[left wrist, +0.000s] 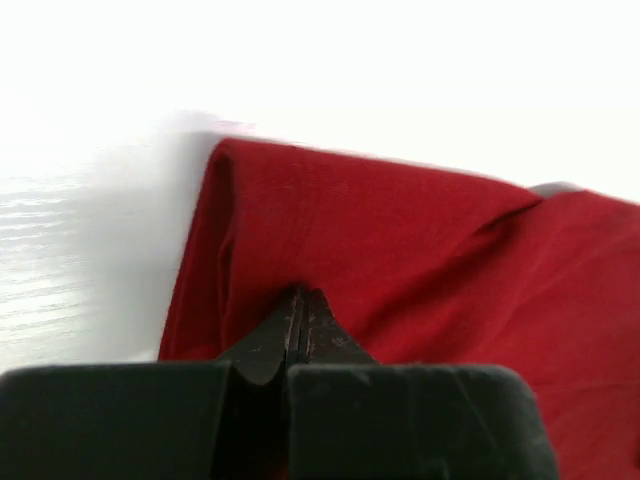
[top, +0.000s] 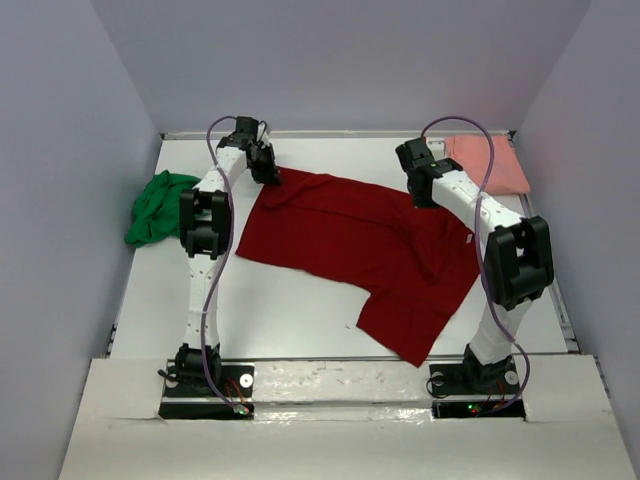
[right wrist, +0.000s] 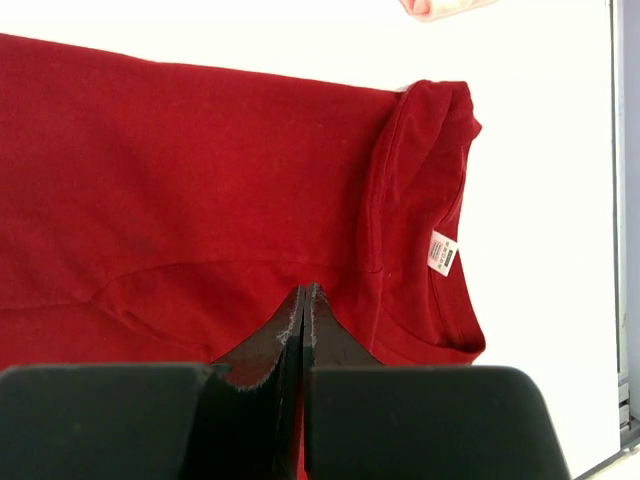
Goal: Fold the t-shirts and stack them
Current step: Fold the tshirt
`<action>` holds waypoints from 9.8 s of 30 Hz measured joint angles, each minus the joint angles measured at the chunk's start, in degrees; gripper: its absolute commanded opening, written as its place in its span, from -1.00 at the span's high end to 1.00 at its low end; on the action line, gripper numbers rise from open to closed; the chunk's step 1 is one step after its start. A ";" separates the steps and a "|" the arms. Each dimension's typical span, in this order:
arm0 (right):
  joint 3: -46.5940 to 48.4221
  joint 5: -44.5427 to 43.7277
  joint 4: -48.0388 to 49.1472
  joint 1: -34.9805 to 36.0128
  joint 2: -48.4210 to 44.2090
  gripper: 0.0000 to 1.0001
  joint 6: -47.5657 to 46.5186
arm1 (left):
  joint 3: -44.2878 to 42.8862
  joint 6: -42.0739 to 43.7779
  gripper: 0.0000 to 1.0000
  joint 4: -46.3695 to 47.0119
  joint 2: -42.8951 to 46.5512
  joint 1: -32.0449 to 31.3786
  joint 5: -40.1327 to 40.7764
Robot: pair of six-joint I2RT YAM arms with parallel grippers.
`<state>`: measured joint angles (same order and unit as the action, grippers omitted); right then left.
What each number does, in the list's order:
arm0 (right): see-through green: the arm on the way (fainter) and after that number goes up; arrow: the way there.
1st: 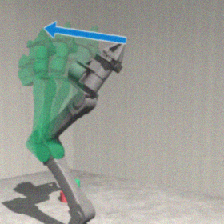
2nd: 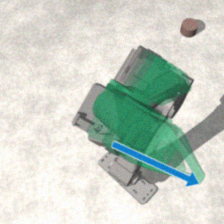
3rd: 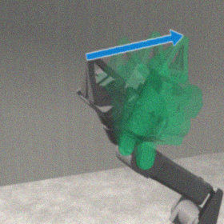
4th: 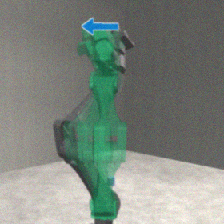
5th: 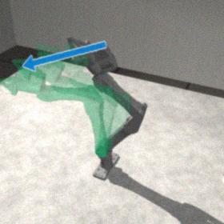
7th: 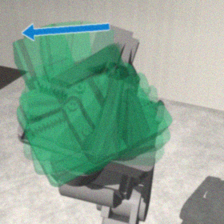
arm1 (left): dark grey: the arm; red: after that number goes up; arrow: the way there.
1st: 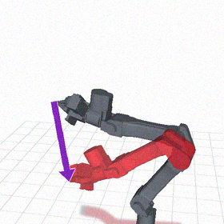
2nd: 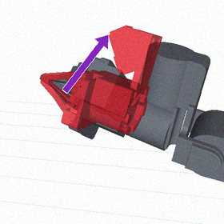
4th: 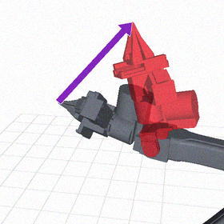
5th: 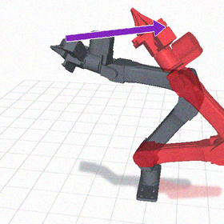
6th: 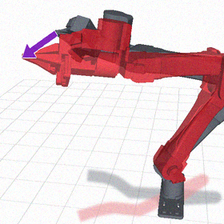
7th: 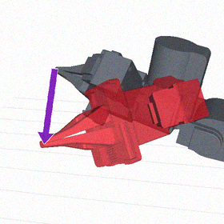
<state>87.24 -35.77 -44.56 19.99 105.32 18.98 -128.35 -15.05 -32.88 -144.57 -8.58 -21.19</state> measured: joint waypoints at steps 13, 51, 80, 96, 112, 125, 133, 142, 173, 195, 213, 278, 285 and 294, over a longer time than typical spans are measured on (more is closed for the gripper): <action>0.04 0.26 -1.51 2.34 -2.71 1.00 -0.20 | -1.33 -6.84 1.00 -1.73 -0.87 6.93 2.23; 6.62 15.04 -0.11 0.70 6.03 1.00 -6.27 | 20.39 -10.38 1.00 -0.55 13.29 11.89 15.91; 20.83 16.57 -2.64 3.26 23.15 1.00 -4.11 | 20.63 -9.01 1.00 0.17 13.29 10.80 12.70; 11.10 3.30 -3.28 1.09 20.63 1.00 6.54 | 20.61 -8.35 1.00 0.00 13.29 10.49 12.61; -11.13 -1.29 2.36 0.66 7.87 1.00 11.08 | 20.31 -7.85 1.00 -0.61 13.29 9.03 12.68; -6.58 6.10 3.72 0.74 -1.53 -0.26 1.64 | 20.37 -7.85 0.78 -0.55 13.42 6.56 16.85; -8.74 14.10 4.50 2.29 -9.46 -0.19 -0.85 | 24.76 -10.49 0.27 -1.18 21.94 4.31 26.29; -26.43 20.68 4.83 8.37 -20.61 -0.17 3.65 | 24.81 -11.58 0.15 -1.20 31.41 4.46 32.92; -36.09 17.07 4.31 15.67 -24.44 -0.05 16.96 | 28.04 -8.20 0.61 0.11 27.82 -3.34 24.15; -30.40 13.38 4.50 15.69 -13.97 0.17 19.85 | 28.98 -6.84 0.60 0.37 35.43 -3.41 20.79; -25.62 6.73 1.97 15.67 -10.97 1.00 23.50 | 31.32 -6.03 0.60 1.92 38.49 -3.85 17.77; -12.66 21.68 8.57 7.10 -2.62 0.02 4.44 | 34.88 -4.55 0.60 2.54 34.05 -7.06 18.71; -13.22 21.90 9.62 7.10 -1.05 0.02 4.79 | 34.88 -4.55 0.60 2.19 34.07 -7.08 18.97; -13.22 21.73 10.71 7.10 0.13 0.02 5.01 | 34.88 -4.52 0.60 2.14 34.16 -7.10 19.06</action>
<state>74.02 -14.04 -33.85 27.09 105.45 23.99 -93.47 -19.57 -30.74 -110.41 -15.68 -2.13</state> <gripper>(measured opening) 0.490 0.199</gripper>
